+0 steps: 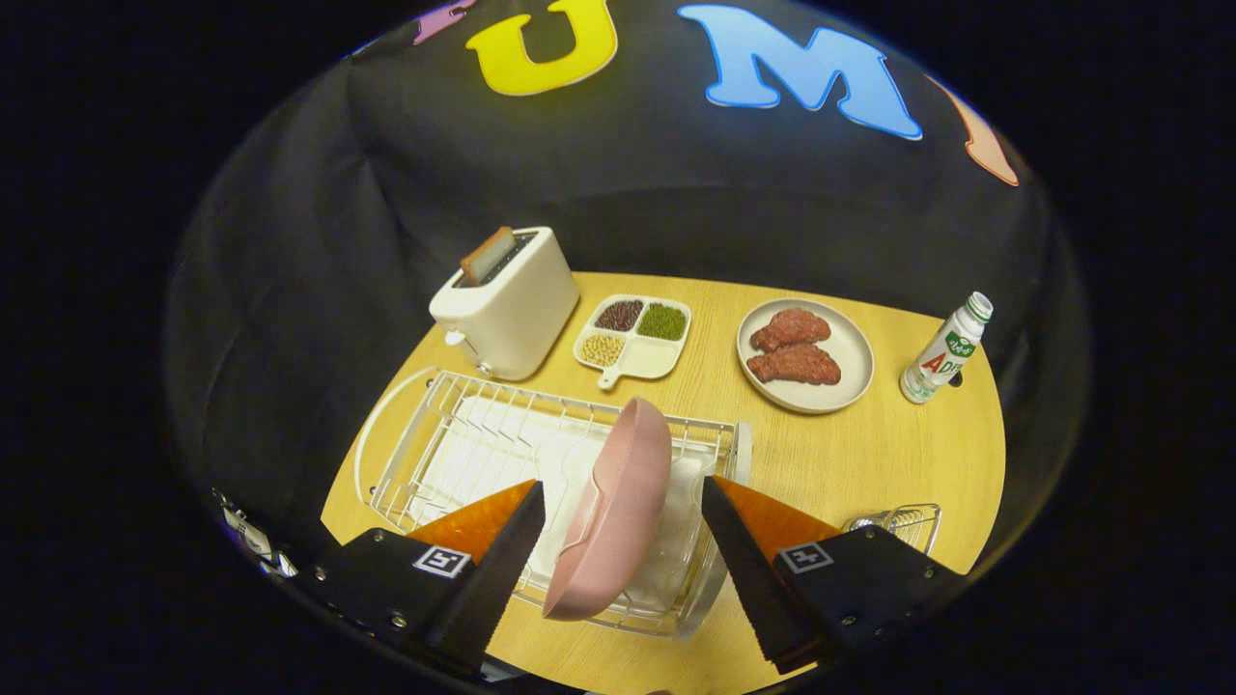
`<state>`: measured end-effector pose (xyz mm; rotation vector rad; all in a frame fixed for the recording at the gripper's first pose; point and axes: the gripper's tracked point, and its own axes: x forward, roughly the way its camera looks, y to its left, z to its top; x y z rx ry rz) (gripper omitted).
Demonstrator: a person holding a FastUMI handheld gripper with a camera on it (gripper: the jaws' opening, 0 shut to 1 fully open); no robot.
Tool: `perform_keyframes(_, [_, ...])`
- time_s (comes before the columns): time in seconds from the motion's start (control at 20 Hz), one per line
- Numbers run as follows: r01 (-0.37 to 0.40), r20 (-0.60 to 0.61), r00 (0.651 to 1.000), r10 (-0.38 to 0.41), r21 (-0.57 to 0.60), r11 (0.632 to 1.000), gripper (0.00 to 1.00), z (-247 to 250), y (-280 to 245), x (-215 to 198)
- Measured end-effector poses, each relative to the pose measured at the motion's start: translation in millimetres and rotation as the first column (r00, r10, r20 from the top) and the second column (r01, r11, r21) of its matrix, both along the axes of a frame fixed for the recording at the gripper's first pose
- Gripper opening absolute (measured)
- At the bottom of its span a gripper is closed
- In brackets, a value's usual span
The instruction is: Take the plate from the dish rack, then take the spoon from the basket and place it into the plate.
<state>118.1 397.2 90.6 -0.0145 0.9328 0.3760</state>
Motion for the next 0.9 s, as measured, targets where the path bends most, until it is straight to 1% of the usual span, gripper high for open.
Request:
perform_keyframes(0.15, [0.021, -0.077, 0.997, -0.022, -0.014, 1.000, 1.00, -20, 6, 8])
perform_keyframes(0.2, [0.032, -0.104, 0.994, -0.033, -0.014, 0.999, 0.97, -25, 9, 9])
perform_keyframes(0.25, [0.039, -0.136, 0.990, -0.041, -0.018, 0.999, 0.86, -30, 10, 9])
perform_keyframes(0.35, [0.052, -0.180, 0.982, -0.056, -0.028, 0.998, 0.85, -42, 12, 12])
perform_keyframes(0.45, [0.047, -0.238, 0.970, -0.056, -0.046, 0.998, 0.77, -50, 16, 5])
perform_keyframes(0.5, [0.037, -0.253, 0.966, -0.051, -0.061, 0.997, 0.73, -57, 17, 7])
perform_keyframes(0.55, [0.026, -0.270, 0.962, -0.044, -0.071, 0.997, 0.57, -57, 18, 4])
perform_keyframes(0.6, [0.016, -0.294, 0.954, -0.050, -0.117, 0.993, 0.50, -64, 16, -2])
perform_keyframes(0.7, [0.022, -0.310, 0.947, -0.085, -0.201, 0.979, 0.48, -64, 6, -4])
perform_keyframes(0.75, [0.007, -0.317, 0.945, -0.083, -0.231, 0.973, 0.48, -63, 6, -6])
perform_keyframes(0.8, [0.014, -0.319, 0.942, -0.101, -0.266, 0.964, 0.47, -64, 0, -6])
perform_keyframes(0.9, [0.022, -0.325, 0.938, -0.117, -0.282, 0.959, 0.45, -62, 0, -6])
